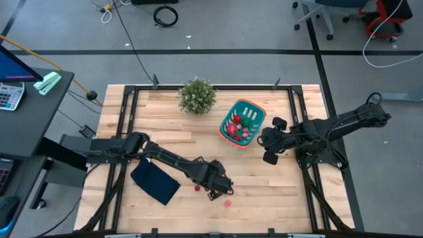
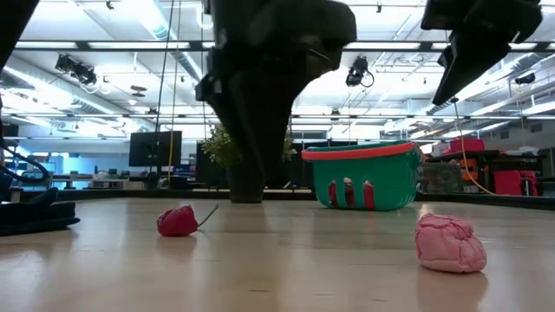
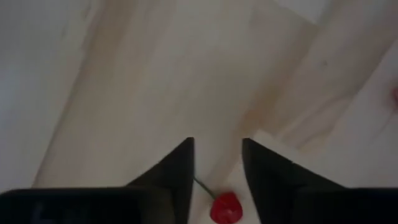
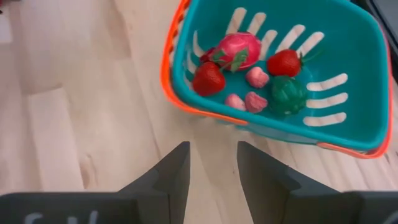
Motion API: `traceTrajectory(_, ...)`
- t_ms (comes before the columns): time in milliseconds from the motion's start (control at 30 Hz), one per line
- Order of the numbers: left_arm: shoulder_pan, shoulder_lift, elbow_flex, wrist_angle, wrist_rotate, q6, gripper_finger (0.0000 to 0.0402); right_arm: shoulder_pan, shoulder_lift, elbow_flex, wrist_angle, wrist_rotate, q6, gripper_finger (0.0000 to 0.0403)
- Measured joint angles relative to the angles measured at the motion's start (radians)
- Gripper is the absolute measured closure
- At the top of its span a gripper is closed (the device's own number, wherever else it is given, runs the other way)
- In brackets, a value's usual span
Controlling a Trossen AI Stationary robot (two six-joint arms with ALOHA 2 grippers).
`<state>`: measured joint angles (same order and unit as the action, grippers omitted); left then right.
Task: Pick and placing Produce into tupperware
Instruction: Put the red cherry into the basket
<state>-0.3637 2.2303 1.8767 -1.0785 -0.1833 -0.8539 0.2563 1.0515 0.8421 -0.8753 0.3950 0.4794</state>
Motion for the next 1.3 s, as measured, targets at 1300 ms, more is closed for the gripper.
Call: traceTrajectory(1300, -0.061, 0.003, -0.137, 0.010, -0.023, -0.262, 0.0269, 0.027, 0.000, 0.000, 0.002, 0.001, -0.054, 0.0263)
